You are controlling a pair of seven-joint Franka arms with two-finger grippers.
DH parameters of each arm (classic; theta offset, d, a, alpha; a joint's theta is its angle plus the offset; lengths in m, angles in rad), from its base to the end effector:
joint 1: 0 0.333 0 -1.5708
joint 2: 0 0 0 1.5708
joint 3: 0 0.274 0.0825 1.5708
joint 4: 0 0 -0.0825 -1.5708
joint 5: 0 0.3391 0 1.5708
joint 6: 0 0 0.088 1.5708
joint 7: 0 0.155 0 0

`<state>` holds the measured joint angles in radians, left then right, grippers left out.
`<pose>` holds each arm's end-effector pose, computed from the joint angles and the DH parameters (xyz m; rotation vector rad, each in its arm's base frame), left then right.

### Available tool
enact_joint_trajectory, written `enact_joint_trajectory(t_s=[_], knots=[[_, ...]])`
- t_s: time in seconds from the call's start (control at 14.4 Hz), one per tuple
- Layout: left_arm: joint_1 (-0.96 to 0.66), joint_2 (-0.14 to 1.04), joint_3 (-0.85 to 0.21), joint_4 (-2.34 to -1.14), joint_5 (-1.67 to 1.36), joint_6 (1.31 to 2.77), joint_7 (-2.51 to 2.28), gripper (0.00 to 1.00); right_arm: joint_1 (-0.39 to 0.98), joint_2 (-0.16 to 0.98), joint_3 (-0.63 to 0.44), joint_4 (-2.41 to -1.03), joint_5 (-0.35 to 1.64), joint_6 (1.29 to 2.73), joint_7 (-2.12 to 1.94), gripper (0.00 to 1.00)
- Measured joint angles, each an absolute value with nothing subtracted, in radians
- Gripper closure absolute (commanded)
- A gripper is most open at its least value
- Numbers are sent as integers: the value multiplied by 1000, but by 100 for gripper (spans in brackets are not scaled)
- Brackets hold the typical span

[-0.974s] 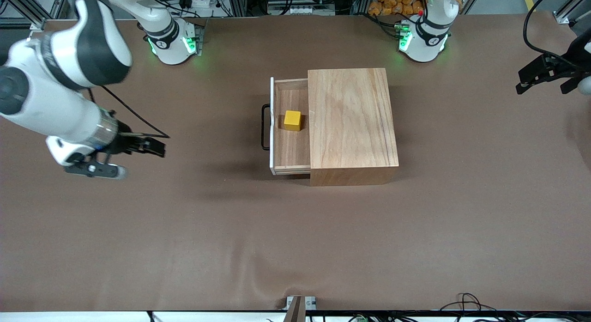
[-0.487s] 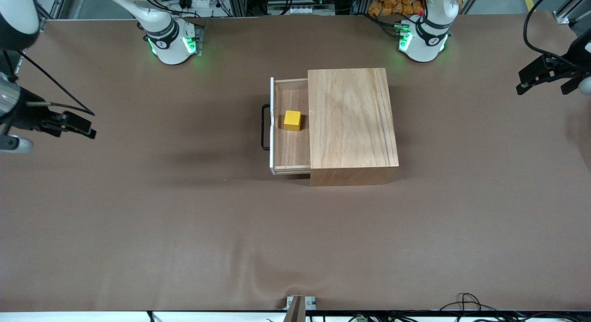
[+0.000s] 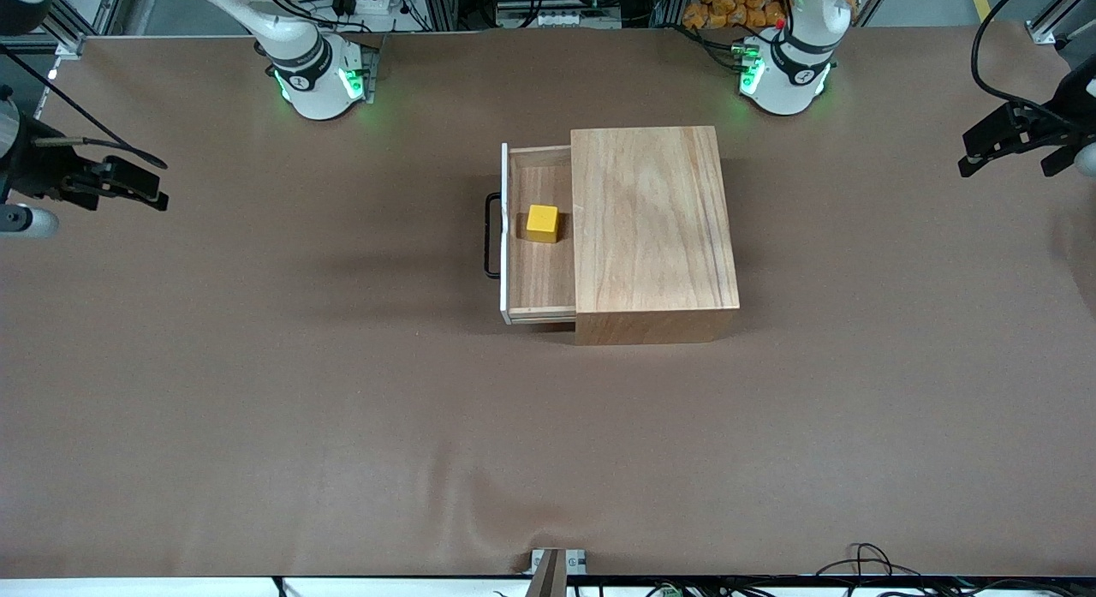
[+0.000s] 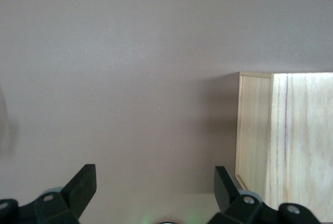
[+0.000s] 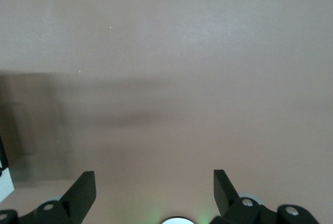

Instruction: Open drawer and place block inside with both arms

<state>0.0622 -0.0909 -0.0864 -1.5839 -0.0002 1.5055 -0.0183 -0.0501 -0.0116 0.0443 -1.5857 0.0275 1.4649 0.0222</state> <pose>0.4788 -0.0133 0.5679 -3.1341 0.0088 -0.0193 0.4893 0.0018 0.5257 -3.1106 0.0414 0.1704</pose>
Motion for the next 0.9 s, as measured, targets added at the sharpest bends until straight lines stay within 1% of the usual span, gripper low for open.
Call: enact_joint_trajectory(t_s=[0.35, 0.9], knots=[[63, -91, -86, -1584, 0, 1510, -18, 0, -37, -18, 37, -1546, 16, 1443, 22, 0], [66, -90, -81, -1576, 0, 1514, -18, 0, -32, -18, 6, -1541, 16, 1441, 22, 0]])
